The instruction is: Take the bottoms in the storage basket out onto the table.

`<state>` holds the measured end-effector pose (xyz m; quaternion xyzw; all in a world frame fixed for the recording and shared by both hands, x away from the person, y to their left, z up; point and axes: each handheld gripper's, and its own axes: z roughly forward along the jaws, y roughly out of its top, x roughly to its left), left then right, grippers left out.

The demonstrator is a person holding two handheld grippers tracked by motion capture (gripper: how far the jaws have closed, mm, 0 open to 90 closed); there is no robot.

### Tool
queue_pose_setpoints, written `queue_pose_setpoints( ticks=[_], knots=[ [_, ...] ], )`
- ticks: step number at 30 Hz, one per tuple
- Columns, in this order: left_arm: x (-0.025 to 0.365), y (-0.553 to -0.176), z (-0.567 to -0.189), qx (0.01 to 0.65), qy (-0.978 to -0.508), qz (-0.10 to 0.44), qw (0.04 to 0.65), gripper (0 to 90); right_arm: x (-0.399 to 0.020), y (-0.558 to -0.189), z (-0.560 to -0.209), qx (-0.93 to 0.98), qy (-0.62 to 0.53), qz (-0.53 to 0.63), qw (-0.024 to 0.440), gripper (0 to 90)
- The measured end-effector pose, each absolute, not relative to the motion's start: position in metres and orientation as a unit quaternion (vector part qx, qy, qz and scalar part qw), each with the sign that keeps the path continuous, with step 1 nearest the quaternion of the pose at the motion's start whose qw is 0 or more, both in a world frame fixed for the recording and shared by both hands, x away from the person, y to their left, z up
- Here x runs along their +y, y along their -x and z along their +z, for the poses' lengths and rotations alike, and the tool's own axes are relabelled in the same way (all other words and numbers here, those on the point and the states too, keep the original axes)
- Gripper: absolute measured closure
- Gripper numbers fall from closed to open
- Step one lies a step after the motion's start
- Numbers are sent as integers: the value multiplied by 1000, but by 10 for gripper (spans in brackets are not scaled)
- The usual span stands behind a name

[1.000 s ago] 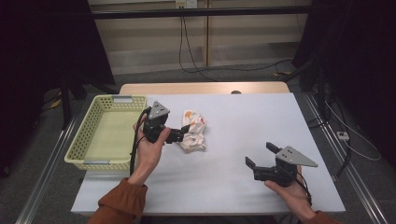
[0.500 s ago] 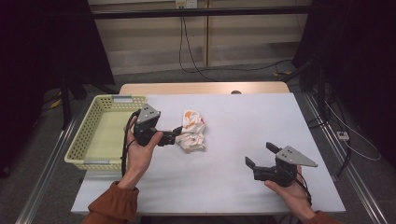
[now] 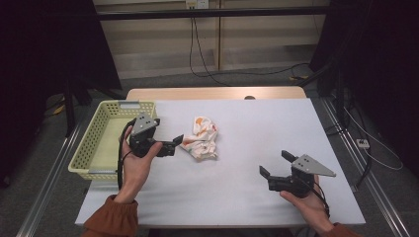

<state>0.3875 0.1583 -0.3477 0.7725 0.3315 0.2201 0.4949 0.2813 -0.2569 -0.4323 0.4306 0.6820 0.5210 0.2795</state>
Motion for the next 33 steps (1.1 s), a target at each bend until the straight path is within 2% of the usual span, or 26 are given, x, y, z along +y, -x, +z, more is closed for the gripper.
queue_pose_setpoints(
  ticks=[15, 33],
  knots=[
    [175, -375, -351, 334, -772, 237, 487, 49, -256, -282, -432, 682, -432, 520, 279, 50],
    [179, -339, -357, 325, -778, 239, 483, 55, -255, -282, -433, 684, -430, 520, 277, 50]
  ],
)
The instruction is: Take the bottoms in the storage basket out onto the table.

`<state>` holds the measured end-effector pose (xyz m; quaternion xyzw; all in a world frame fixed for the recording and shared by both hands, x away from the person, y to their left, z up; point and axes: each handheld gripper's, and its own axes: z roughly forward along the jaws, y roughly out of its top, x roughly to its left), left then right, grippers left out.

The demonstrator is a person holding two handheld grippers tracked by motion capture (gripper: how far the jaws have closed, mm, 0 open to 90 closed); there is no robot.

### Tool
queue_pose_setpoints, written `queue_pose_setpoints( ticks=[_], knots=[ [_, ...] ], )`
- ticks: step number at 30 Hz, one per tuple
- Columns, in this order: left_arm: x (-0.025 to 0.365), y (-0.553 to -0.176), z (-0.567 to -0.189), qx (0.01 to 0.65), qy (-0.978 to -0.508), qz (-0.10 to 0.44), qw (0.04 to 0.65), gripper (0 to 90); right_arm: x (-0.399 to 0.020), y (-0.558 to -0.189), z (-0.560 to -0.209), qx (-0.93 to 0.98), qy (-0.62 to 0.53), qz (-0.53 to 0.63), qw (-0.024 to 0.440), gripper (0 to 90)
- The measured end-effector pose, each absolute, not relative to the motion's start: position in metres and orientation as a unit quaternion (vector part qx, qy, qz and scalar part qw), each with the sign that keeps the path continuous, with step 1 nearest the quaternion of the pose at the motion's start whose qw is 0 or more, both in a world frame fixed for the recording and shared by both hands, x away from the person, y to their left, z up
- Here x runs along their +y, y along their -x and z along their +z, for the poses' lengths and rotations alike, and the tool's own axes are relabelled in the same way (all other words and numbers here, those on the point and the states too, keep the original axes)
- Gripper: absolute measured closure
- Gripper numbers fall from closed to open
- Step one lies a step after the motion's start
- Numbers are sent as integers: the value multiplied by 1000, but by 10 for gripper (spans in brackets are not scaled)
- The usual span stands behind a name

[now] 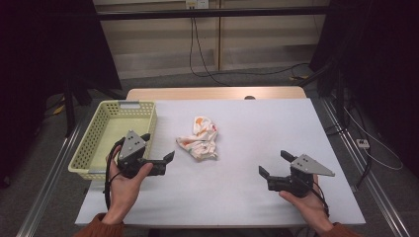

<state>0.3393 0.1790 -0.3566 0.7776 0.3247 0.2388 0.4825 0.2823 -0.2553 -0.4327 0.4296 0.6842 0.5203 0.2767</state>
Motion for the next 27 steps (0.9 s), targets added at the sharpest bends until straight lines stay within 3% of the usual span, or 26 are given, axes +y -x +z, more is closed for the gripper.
queue_pose_setpoints(
  ticks=[27],
  knots=[
    [198, -315, -392, 353, -762, 251, 481, 56, -254, -283, -433, 688, -427, 519, 275, 49]
  ],
)
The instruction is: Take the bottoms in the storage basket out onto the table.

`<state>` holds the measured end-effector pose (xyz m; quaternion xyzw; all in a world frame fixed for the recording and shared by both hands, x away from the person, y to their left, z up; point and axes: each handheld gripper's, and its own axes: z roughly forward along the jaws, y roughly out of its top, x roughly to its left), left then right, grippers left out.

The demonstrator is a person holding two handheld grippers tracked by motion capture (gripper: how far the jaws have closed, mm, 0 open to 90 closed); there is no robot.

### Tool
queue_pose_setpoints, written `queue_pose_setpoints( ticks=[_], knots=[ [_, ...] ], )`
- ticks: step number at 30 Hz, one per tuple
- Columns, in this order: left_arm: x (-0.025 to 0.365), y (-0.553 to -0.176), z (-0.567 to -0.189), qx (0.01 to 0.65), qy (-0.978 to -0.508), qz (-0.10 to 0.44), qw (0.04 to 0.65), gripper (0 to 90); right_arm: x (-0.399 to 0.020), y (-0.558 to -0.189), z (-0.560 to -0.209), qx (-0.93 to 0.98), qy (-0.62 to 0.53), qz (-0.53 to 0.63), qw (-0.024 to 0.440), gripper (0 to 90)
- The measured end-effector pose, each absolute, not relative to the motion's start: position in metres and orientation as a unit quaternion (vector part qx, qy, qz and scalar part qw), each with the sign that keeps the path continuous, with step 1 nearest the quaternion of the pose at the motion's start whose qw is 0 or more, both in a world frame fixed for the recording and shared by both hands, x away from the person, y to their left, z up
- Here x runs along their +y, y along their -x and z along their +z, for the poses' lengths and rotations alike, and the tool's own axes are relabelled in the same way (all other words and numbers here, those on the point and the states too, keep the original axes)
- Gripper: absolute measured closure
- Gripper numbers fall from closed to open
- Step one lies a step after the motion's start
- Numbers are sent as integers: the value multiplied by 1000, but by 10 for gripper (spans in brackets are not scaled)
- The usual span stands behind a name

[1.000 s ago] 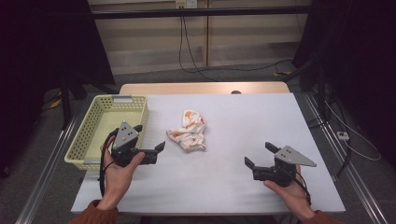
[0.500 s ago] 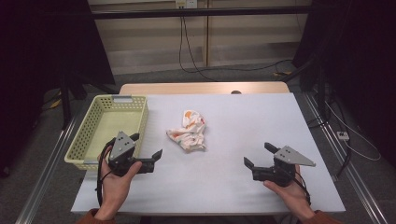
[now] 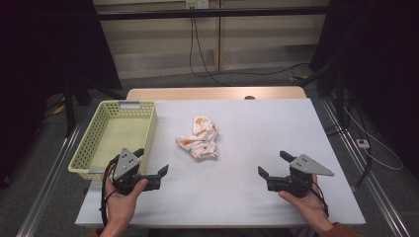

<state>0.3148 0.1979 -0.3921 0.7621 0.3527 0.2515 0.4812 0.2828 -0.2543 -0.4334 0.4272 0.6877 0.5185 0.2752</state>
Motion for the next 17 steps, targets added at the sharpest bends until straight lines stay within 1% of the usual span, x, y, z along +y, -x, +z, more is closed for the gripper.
queue_pose_setpoints(
  ticks=[5, 9, 12, 17],
  knots=[
    [201, -312, -399, 360, -759, 246, 483, 56, -255, -282, -433, 689, -426, 518, 275, 50],
    [205, -309, -402, 364, -754, 256, 483, 55, -254, -282, -432, 688, -423, 521, 275, 50],
    [206, -309, -402, 362, -753, 276, 475, 56, -254, -282, -432, 690, -421, 521, 275, 49],
    [205, -312, -401, 367, -749, 263, 485, 55, -255, -282, -433, 691, -420, 521, 274, 49]
  ],
)
